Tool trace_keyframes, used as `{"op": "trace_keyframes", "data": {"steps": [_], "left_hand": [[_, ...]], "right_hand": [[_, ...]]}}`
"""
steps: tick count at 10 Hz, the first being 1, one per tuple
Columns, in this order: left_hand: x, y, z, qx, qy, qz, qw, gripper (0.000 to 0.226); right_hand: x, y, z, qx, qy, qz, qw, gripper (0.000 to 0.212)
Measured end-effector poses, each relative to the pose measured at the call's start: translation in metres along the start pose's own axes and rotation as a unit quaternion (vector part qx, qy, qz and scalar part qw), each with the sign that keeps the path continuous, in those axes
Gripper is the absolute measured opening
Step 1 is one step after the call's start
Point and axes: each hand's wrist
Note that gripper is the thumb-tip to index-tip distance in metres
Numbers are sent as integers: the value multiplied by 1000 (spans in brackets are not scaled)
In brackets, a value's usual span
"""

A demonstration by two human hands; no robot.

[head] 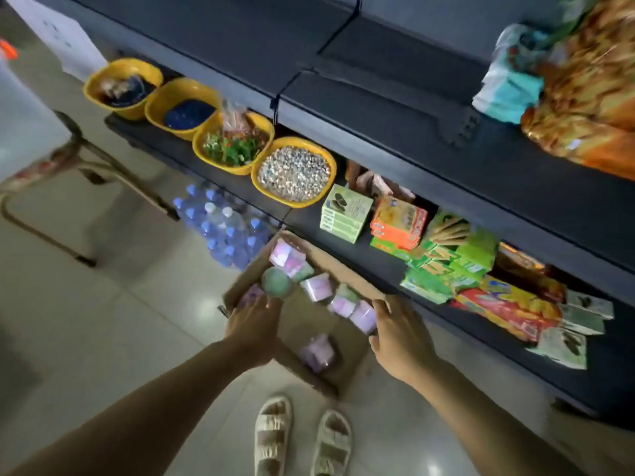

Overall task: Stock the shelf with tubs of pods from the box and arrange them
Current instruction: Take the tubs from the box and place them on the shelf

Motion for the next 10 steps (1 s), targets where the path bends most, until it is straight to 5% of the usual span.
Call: {"op": "trace_keyframes", "data": {"steps": [2,5,6,8,9,10], "left_hand": [[99,48,83,-29,85,-27,996,60],[190,91,239,-96,54,-238,965,51],[216,101,296,-159,30,-325,932,57],[251,135,399,-314,-68,-537,780,73],[272,145,434,-334,-113,-551,756,63],[266,149,444,-331,-153,-507,781,56]], "right_hand": [[118,-3,59,43,107,18,993,60],[261,6,183,99,168,120,973,59],[301,9,224,129,178,162,962,63],[369,14,290,262,203,275,902,84],[389,15,309,292,196,298,887,85],[402,12,324,308,216,313,872,80]]}}
Point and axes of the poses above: each hand's wrist, its own z-axis towards the middle knuckle, its own x-axis out of the palm, y = z × x, and after that the axes turned 12 degrees about y, right-handed
